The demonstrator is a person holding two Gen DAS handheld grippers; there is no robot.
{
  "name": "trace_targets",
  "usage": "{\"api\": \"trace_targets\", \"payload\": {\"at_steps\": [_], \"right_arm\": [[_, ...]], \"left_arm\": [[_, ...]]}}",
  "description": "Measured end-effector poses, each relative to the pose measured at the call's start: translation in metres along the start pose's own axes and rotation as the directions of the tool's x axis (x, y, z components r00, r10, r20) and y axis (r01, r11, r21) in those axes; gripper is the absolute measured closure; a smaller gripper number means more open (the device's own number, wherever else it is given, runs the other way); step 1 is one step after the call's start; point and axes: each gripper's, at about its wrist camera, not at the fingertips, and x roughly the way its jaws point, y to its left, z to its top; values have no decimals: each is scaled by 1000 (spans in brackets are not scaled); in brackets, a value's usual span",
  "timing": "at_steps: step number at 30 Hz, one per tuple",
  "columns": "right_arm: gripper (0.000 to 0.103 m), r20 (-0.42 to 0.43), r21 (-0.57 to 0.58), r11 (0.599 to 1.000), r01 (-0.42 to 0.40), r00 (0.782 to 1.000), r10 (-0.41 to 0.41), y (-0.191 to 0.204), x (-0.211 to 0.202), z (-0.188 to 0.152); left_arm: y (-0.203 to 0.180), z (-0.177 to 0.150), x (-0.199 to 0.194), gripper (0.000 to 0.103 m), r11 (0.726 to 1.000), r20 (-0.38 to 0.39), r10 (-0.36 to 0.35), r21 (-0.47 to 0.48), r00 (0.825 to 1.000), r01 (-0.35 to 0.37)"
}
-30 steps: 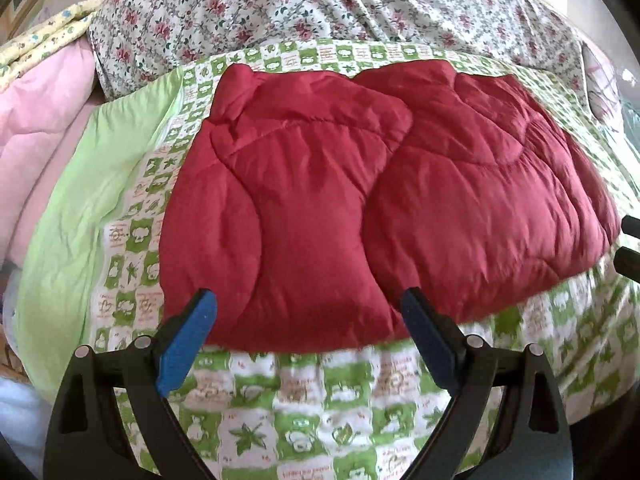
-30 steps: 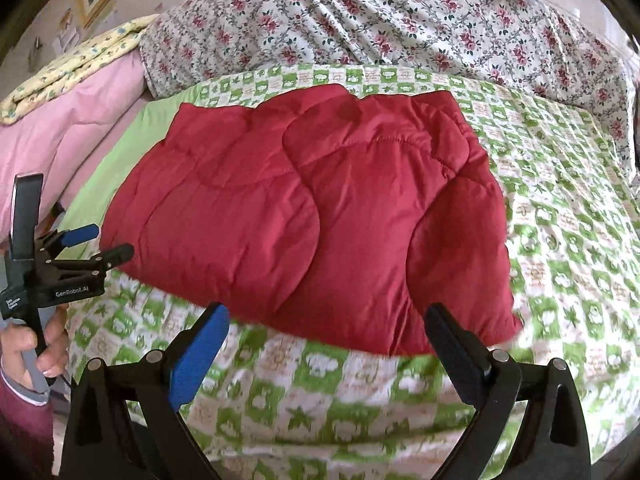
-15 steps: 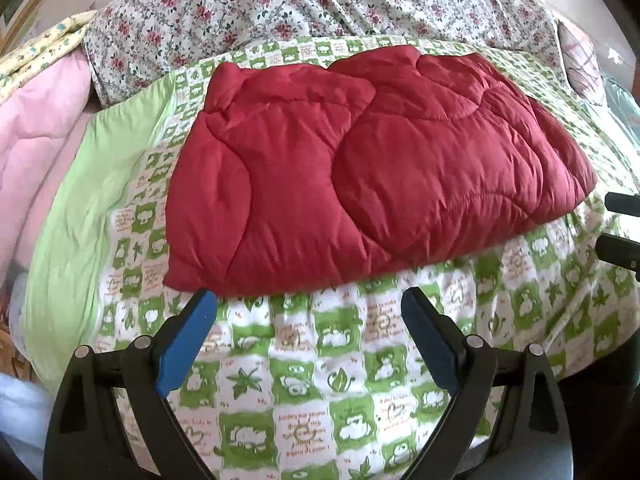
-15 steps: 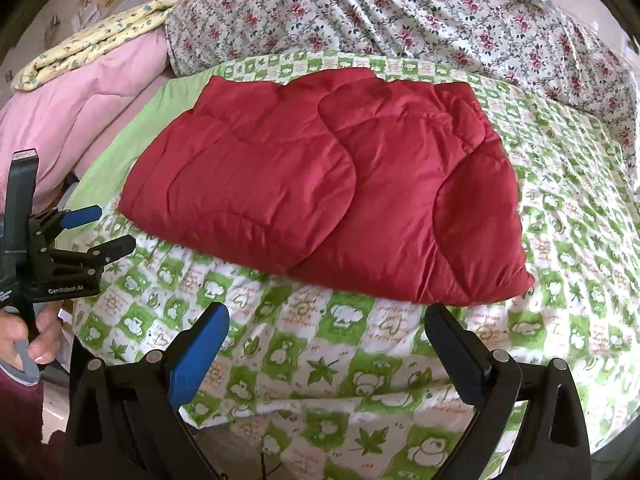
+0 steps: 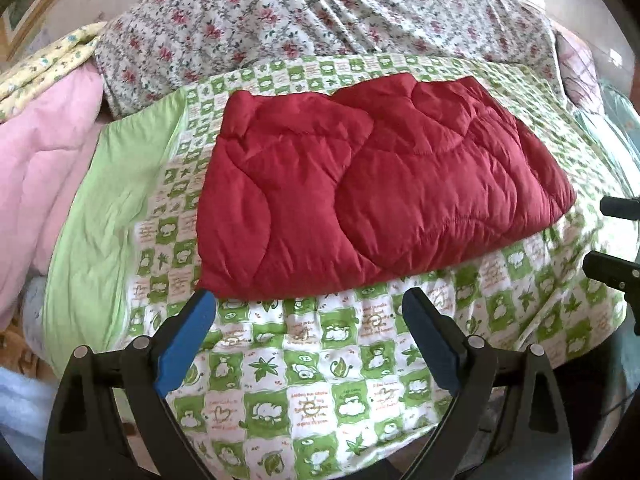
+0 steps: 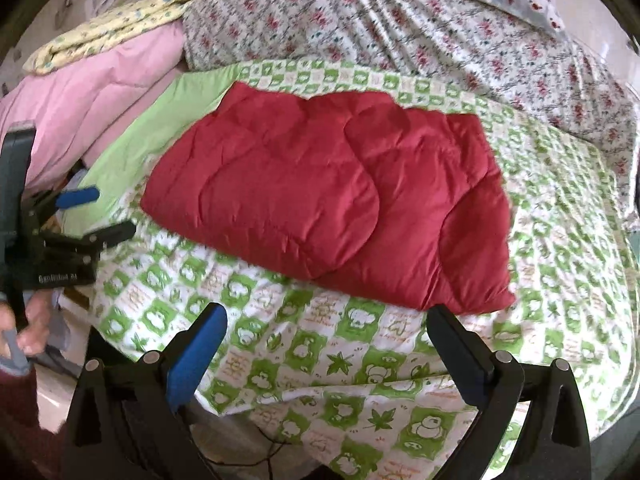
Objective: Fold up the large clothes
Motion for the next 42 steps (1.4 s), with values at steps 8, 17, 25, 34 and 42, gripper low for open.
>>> {"api": "trace_targets", "payload": {"at_steps": [8,17,25,34,42], "right_arm": [[1,30,124,992,7,999,-11,-1,16,22],[1,-7,178,984,22,1000,-22,-9,52,25],[1,12,191,981,44,999,-47,-13,58,37],[1,9,198,979,45,999,-48,-17,64,50],[1,-3,201,979,39,999,-40,-18,69,51]], "left_arm": [[-8,17,21,7,992,-52,-17,-126,999,10],[-12,21,47,7,988,-95,13,-149,995,-27],[-6,32,52,7,987,-91,4,-159,996,-18],[-5,41,51,7,986,-78,-3,-163,997,-10],[-4,43,54,7,986,-82,-3,-164,997,-11]]}}
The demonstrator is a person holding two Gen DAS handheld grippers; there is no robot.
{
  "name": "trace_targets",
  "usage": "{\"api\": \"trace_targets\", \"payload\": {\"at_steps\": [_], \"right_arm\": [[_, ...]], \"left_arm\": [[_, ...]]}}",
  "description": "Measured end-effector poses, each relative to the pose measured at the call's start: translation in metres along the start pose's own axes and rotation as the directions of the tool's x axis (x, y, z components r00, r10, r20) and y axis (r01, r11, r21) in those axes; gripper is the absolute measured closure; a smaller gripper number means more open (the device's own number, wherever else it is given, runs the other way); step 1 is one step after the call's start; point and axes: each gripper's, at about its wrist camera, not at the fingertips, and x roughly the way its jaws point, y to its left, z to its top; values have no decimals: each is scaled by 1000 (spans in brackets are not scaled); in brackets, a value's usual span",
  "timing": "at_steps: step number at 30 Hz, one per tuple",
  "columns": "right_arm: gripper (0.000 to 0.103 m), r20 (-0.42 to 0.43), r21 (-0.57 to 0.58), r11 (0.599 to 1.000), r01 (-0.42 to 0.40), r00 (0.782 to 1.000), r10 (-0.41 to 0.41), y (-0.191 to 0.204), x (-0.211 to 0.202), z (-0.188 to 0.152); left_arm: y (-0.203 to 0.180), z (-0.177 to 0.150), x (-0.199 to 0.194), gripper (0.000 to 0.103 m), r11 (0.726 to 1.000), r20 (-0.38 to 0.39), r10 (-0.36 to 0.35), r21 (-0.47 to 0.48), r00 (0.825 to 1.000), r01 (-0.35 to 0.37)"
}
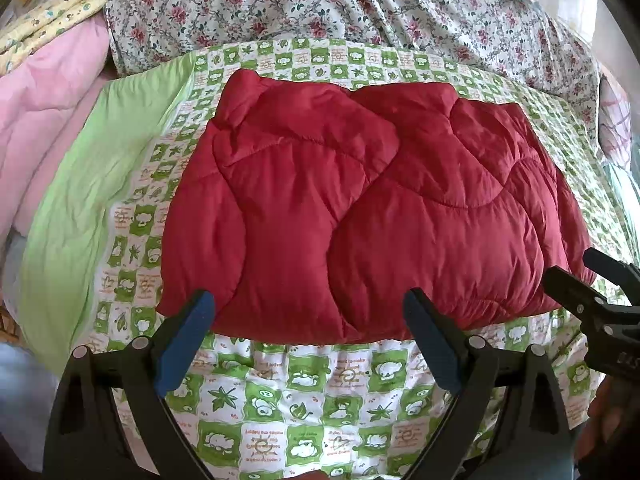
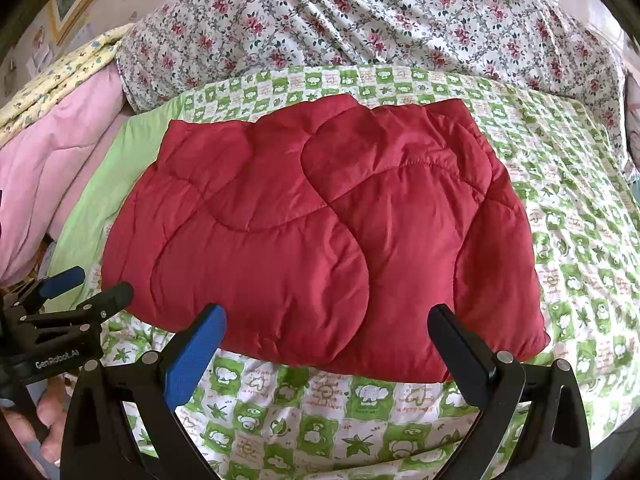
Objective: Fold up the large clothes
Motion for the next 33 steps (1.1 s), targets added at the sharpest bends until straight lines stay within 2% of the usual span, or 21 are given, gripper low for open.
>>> {"api": "trace_targets", "payload": {"at_steps": [33], "right_arm": [[1,-6,3,1000,-8,1000,8,-3,3,6]], "left_arm": [[-5,8,6,7,1000,-4,12,6,1000,-12]]}}
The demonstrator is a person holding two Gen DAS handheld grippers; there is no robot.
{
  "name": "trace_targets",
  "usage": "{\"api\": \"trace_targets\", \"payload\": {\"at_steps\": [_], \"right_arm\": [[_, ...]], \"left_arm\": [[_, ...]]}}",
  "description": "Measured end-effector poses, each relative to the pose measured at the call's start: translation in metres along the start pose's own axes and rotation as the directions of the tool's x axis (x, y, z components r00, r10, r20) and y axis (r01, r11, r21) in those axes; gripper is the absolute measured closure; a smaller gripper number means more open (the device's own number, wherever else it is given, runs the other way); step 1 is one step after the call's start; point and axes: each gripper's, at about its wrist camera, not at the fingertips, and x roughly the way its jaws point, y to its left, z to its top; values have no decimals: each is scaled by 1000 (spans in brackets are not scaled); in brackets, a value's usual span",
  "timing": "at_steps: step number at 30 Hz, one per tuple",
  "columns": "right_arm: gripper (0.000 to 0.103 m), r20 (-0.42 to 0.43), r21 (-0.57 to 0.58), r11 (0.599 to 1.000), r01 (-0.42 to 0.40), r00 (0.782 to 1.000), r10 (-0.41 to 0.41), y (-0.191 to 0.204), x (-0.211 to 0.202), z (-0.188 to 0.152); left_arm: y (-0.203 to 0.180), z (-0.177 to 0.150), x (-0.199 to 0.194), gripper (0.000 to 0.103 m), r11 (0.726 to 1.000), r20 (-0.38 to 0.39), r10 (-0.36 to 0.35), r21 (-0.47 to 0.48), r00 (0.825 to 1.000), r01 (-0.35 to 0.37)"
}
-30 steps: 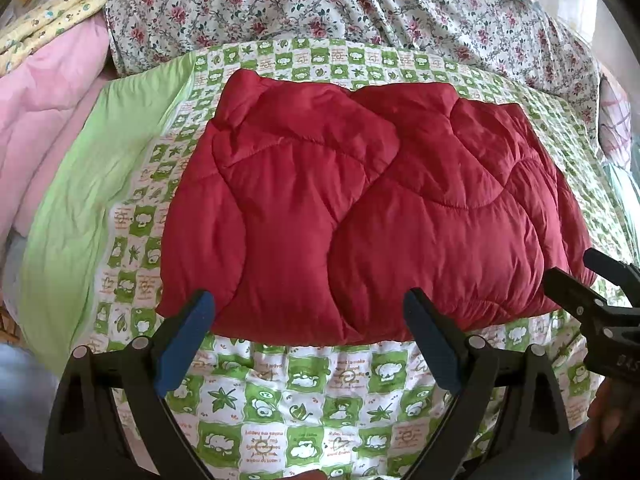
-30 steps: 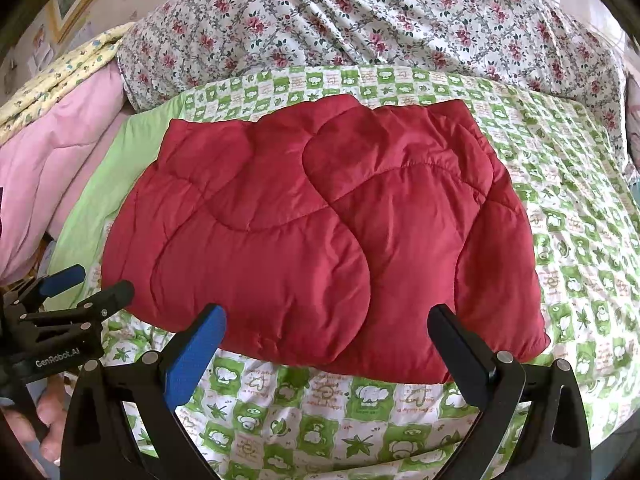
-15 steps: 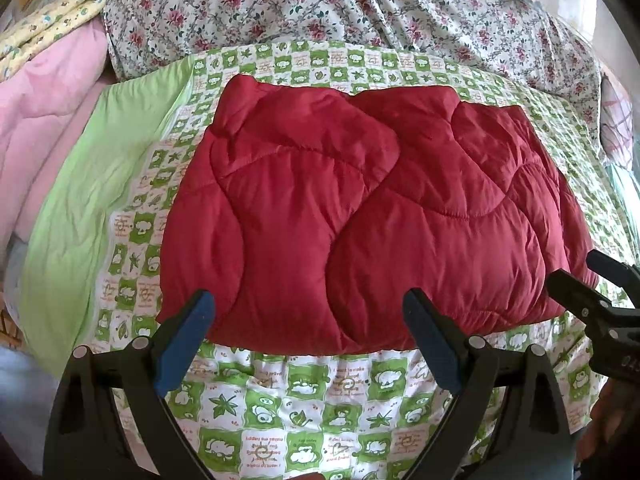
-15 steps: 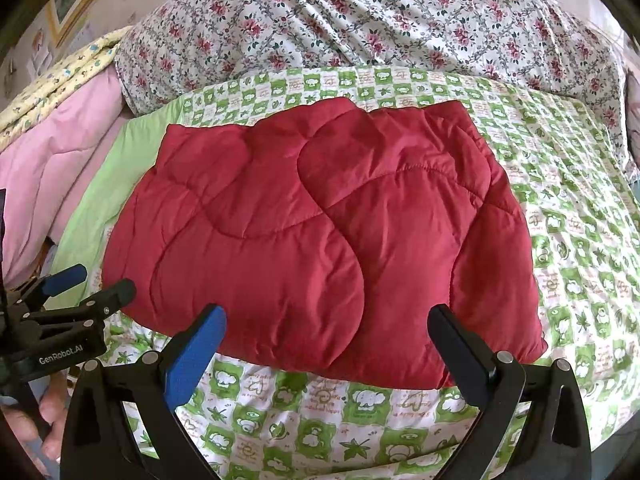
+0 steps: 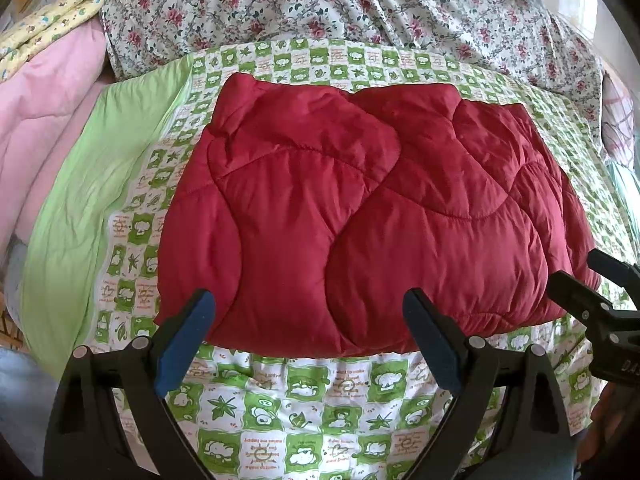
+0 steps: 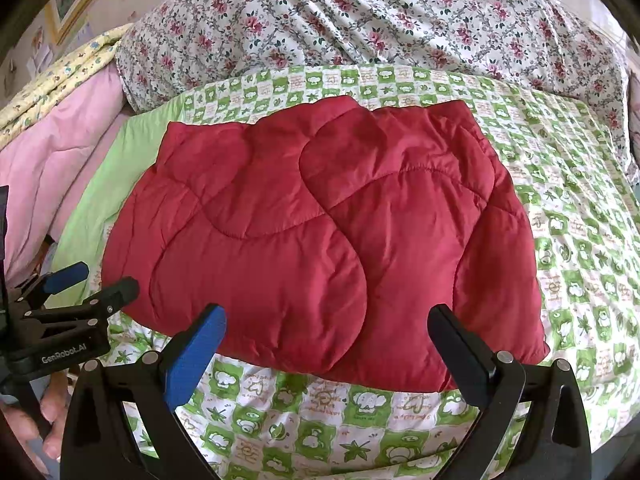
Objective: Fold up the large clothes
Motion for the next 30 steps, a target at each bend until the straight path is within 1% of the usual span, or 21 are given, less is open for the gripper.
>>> {"api": "trace_targets", "payload": {"at_steps": [13,30], "right_arm": [[1,3,-17,1000,-5,1000,5,3,0,9],[1,3,-14,1000,-6,1000,6,2,0,11]], "left_arm": [[-1,5,-2,7,1000,17,11,8,1000,-11],[1,7,-2,7,1000,18,13,3,1000,-13]]}}
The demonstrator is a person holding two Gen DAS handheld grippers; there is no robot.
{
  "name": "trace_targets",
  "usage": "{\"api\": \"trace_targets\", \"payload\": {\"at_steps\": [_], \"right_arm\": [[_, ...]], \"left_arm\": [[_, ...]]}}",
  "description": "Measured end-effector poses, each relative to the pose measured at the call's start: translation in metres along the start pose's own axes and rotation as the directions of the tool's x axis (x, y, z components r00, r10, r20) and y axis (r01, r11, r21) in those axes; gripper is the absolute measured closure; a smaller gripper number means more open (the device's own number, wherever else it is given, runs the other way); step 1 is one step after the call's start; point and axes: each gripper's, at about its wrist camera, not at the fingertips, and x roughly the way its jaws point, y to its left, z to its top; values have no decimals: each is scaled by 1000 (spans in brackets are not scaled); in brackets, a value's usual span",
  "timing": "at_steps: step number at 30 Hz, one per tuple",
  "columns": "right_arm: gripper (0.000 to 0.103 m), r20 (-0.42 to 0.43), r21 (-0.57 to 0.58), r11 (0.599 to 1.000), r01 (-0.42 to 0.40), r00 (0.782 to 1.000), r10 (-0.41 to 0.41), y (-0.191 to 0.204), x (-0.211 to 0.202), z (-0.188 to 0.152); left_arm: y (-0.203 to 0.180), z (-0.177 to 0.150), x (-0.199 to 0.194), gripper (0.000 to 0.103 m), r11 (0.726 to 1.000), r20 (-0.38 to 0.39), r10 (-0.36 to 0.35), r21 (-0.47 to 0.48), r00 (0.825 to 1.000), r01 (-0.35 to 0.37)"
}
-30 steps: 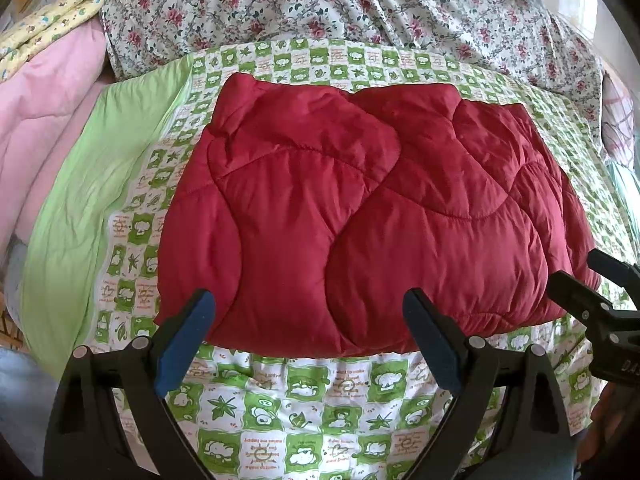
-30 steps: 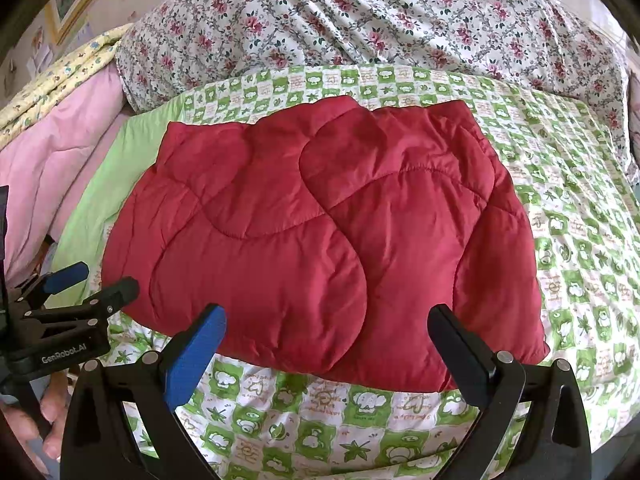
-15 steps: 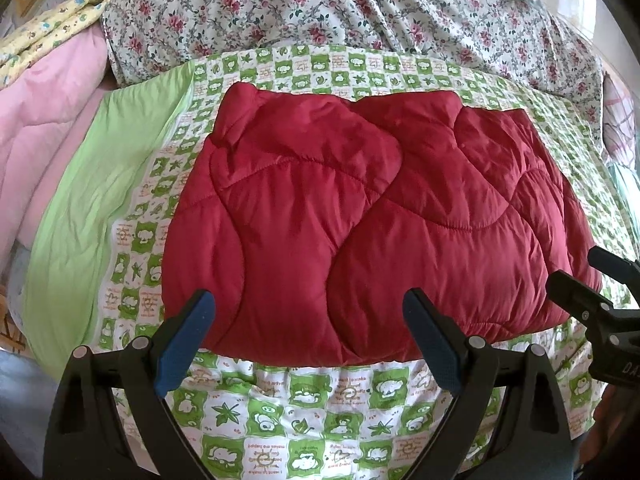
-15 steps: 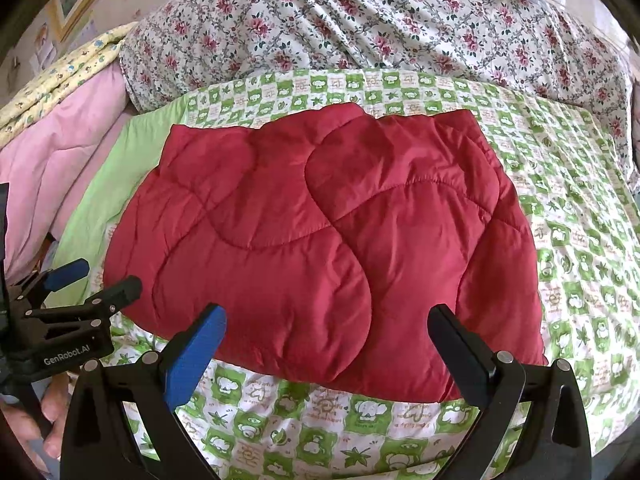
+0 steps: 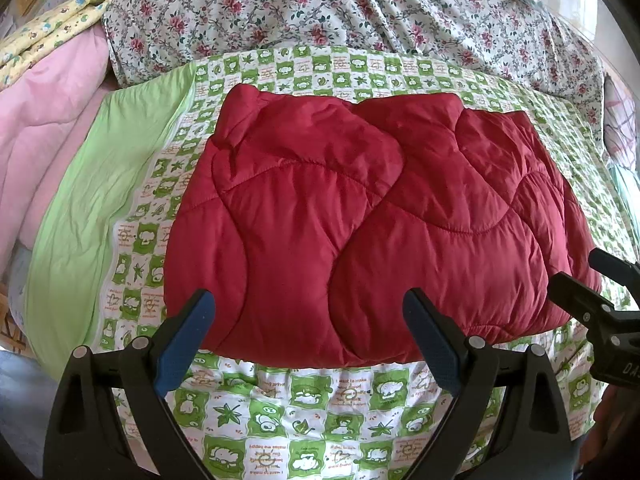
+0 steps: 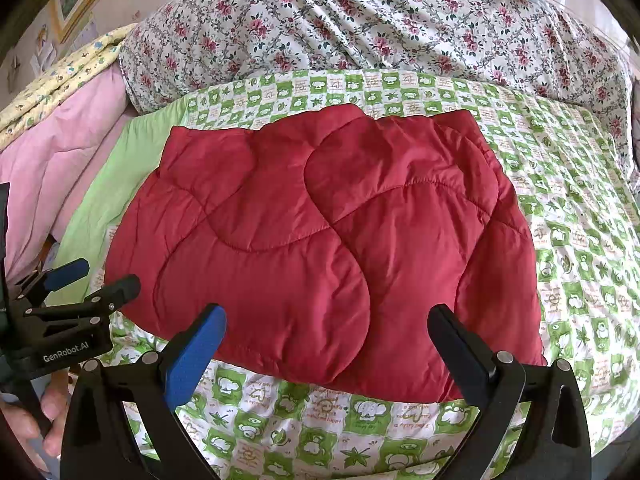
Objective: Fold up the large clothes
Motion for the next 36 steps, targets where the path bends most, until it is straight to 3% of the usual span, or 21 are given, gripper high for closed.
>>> {"api": "trace_targets", "payload": {"at_steps": [36], "right_arm": [[1,-10,26,1000,16,1000,-16,-10,5,-2]], "left_arm": [[7,5,7,7,1000,-4,-4,-18,1000,4]]}}
